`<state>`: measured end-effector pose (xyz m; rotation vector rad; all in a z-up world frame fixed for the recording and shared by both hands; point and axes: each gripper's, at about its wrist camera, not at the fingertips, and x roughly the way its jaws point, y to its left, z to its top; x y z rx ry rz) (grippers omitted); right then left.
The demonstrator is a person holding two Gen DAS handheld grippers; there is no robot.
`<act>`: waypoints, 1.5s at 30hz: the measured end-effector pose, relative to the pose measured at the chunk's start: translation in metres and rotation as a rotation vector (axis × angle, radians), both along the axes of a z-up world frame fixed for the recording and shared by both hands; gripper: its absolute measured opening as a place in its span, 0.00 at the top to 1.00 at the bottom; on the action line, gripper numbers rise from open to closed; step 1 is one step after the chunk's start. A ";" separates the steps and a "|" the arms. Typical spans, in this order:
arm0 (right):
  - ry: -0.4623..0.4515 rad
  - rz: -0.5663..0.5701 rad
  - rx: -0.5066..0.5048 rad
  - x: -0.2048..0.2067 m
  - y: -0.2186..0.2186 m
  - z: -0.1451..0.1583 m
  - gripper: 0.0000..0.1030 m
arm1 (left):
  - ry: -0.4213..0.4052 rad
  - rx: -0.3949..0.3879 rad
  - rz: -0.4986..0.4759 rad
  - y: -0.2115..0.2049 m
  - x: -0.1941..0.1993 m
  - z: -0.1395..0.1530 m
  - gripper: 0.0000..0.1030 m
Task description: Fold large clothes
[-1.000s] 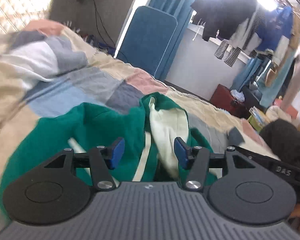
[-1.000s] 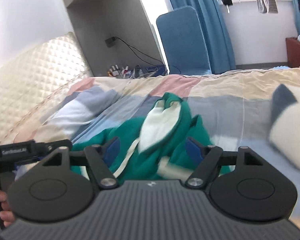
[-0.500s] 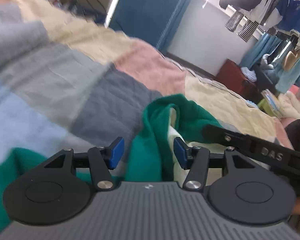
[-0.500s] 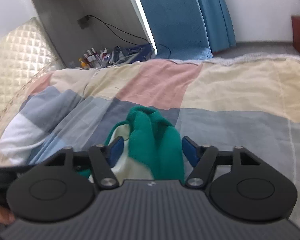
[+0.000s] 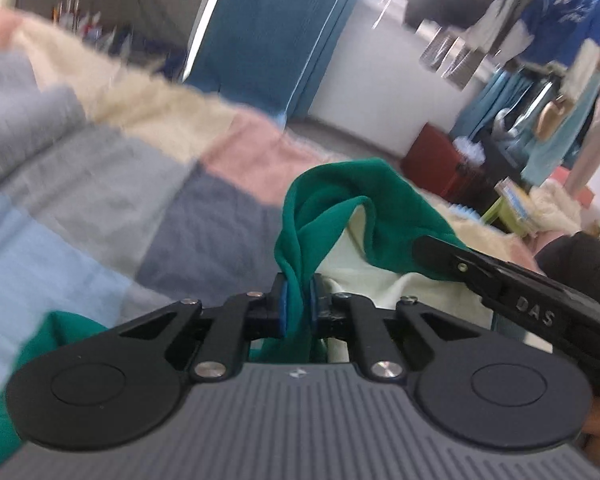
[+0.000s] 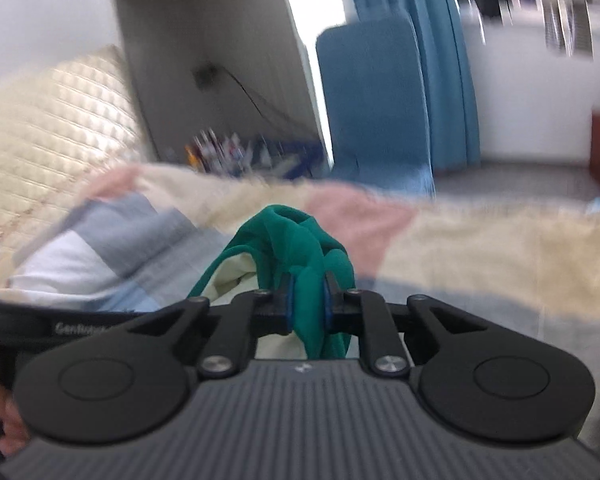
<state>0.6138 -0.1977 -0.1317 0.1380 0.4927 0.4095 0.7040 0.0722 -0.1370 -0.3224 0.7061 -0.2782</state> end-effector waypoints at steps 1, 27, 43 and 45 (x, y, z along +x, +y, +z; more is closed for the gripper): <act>-0.041 0.012 0.007 -0.016 -0.001 0.012 0.84 | -0.024 -0.008 0.007 0.003 -0.012 0.011 0.88; -0.183 0.309 -0.199 -0.432 0.008 0.024 0.86 | -0.136 0.078 0.036 0.006 -0.469 0.004 0.89; 0.105 0.303 -0.008 -0.430 -0.008 -0.008 0.42 | -0.130 0.053 -0.002 0.029 -0.525 -0.017 0.67; 0.077 0.282 0.028 -0.438 -0.016 0.000 0.42 | -0.154 0.070 0.007 0.033 -0.534 -0.009 0.67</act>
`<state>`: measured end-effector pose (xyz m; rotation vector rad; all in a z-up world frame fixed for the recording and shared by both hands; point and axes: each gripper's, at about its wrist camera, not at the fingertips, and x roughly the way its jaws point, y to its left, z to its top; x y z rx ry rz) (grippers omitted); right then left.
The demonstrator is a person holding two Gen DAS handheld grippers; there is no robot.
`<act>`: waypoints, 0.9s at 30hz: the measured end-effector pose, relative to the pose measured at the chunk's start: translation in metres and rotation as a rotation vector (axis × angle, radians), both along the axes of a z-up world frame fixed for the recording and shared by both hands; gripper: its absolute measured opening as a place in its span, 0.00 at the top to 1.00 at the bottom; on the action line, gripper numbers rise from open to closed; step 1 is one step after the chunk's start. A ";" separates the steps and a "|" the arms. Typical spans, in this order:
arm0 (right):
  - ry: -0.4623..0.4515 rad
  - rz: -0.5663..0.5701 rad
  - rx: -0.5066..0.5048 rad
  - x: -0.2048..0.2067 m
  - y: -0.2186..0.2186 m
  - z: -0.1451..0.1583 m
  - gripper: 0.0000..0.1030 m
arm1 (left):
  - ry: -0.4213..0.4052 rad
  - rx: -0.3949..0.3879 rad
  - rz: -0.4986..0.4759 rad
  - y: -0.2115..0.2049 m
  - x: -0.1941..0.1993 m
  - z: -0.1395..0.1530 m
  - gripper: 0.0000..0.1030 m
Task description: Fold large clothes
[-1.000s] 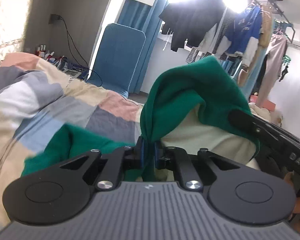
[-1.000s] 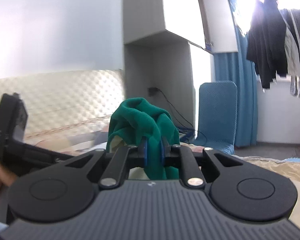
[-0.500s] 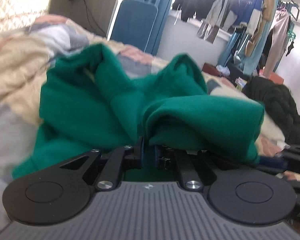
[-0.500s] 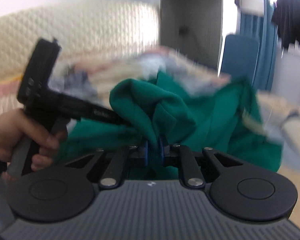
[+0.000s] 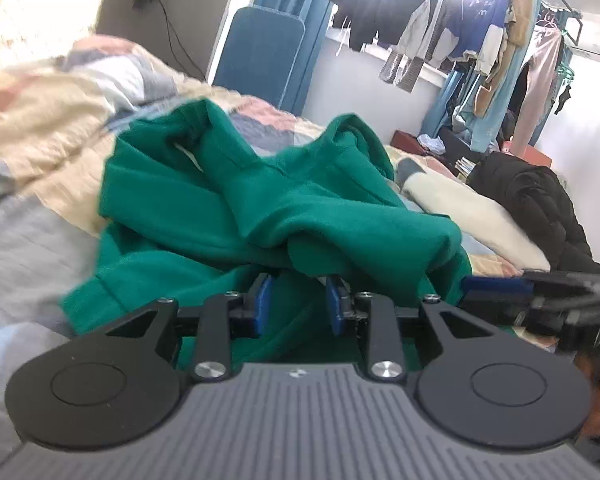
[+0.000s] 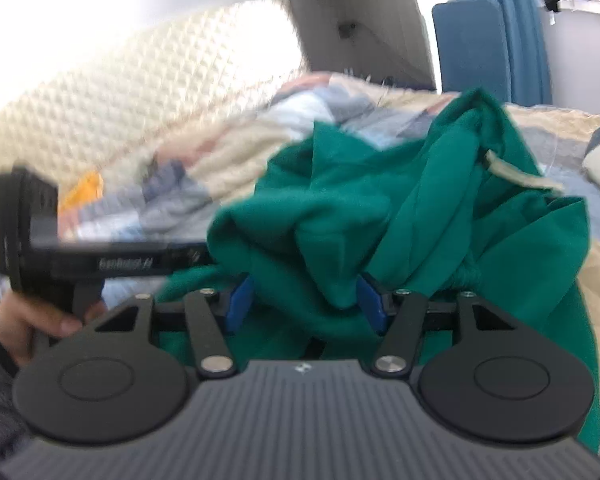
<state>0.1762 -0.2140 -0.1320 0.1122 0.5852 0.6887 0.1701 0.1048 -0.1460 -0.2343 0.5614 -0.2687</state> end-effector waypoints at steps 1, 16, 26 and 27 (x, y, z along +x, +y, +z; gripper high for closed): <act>-0.024 -0.013 0.021 -0.004 -0.004 0.004 0.42 | -0.013 0.008 0.010 0.002 -0.004 0.004 0.66; -0.058 -0.140 0.006 0.070 0.022 -0.005 0.43 | -0.121 -0.133 0.086 -0.008 0.032 0.010 0.55; -0.001 -0.122 -0.108 0.111 0.042 -0.057 0.47 | 0.017 -0.077 0.031 -0.027 0.089 -0.046 0.55; 0.011 -0.121 -0.108 0.113 0.042 -0.060 0.47 | 0.028 -0.083 0.031 -0.026 0.092 -0.049 0.55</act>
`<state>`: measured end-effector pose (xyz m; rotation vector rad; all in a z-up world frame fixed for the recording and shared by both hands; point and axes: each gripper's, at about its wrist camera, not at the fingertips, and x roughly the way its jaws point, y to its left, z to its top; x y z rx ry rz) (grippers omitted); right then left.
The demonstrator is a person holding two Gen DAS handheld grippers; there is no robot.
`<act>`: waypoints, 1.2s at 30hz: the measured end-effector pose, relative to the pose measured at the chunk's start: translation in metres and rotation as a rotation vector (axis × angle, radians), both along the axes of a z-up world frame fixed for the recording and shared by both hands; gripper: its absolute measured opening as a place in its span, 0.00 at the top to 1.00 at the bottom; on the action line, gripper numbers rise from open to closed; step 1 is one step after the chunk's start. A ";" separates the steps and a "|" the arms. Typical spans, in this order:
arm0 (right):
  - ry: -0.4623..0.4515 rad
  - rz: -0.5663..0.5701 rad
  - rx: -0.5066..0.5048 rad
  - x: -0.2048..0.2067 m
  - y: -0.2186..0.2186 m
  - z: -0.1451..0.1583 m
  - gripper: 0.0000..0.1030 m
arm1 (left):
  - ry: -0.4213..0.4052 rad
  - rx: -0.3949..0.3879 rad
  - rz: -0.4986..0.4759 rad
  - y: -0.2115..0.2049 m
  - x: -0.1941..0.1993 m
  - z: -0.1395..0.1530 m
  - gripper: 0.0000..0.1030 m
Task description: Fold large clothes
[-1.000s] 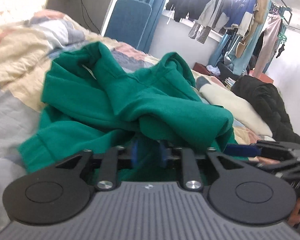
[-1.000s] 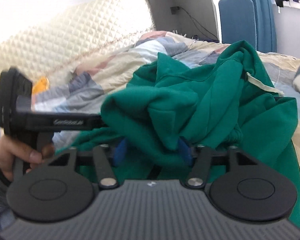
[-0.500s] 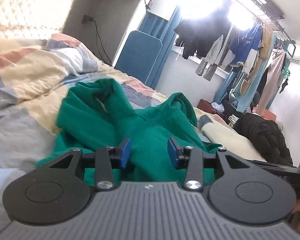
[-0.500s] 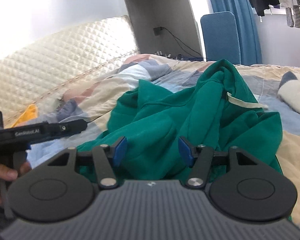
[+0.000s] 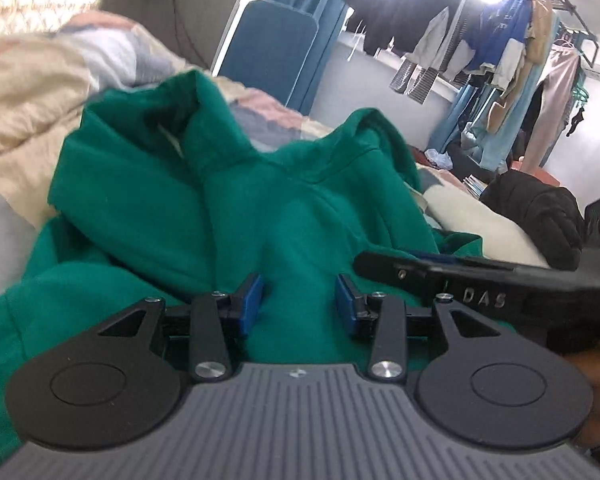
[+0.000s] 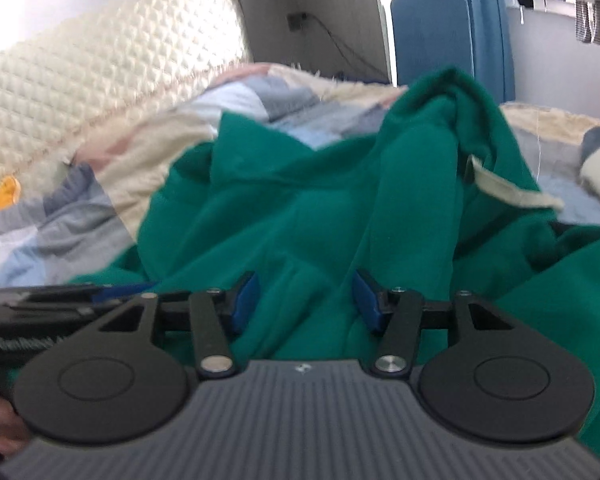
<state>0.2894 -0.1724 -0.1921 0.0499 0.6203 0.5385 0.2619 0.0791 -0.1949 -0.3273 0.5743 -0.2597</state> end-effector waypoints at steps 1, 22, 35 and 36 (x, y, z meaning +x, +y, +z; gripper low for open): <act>0.016 -0.001 0.008 0.002 -0.001 -0.003 0.47 | 0.006 0.000 -0.003 0.000 0.003 -0.003 0.55; -0.025 -0.020 0.001 -0.021 -0.011 0.010 0.47 | -0.009 -0.009 0.024 0.012 -0.013 0.005 0.55; -0.066 -0.146 -0.043 -0.094 -0.050 0.058 0.47 | -0.020 0.065 0.079 0.026 -0.094 0.043 0.55; -0.042 -0.175 -0.020 -0.097 -0.058 0.060 0.47 | -0.016 0.059 0.083 0.029 -0.098 0.045 0.55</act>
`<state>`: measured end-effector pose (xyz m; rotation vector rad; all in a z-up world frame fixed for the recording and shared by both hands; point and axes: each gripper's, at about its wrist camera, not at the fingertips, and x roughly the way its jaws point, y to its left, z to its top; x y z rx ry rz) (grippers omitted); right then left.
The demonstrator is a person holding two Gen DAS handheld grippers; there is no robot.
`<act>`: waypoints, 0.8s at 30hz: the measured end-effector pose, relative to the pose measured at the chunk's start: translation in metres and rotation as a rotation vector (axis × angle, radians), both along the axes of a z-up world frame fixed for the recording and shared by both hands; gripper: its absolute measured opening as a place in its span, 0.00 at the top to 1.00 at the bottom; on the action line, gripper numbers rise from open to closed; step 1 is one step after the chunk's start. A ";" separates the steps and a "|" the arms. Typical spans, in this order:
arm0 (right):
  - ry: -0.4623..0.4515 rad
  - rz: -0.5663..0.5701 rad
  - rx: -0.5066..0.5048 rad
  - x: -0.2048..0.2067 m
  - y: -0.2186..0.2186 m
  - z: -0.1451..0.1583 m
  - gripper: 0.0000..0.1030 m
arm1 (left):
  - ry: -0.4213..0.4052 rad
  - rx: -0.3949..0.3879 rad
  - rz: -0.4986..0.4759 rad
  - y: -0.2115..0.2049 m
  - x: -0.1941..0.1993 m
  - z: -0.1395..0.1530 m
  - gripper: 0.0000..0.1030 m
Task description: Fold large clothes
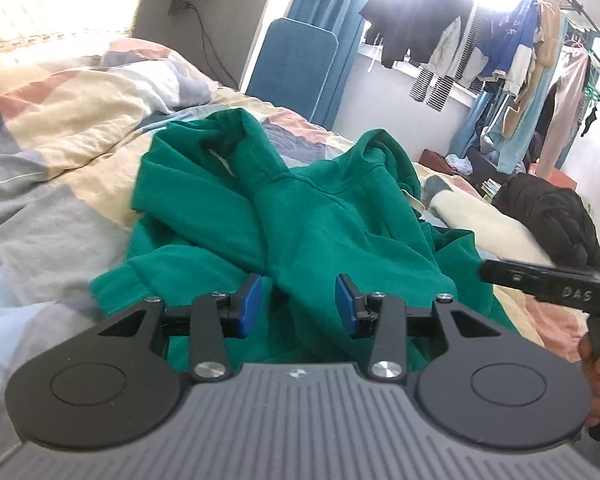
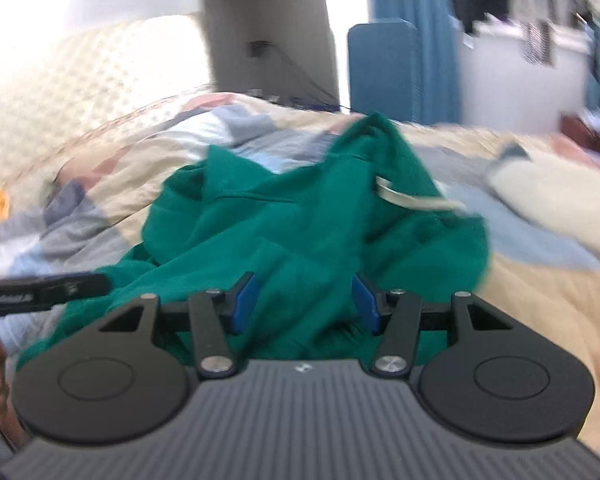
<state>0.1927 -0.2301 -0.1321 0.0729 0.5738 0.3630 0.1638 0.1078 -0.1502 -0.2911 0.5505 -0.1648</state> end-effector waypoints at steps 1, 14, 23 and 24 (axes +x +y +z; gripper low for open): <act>0.029 -0.029 0.039 -0.003 -0.011 0.001 0.47 | 0.006 -0.007 0.006 0.003 -0.004 0.002 0.54; 0.267 -0.360 0.173 -0.006 -0.079 -0.030 0.20 | 0.159 -0.106 0.224 0.063 -0.046 -0.006 0.42; 0.482 -0.515 0.386 0.005 -0.120 -0.070 0.20 | 0.195 -0.280 0.415 0.109 -0.052 -0.016 0.36; 0.486 -0.522 0.395 0.006 -0.121 -0.071 0.20 | 0.202 -0.297 0.431 0.113 -0.053 -0.019 0.36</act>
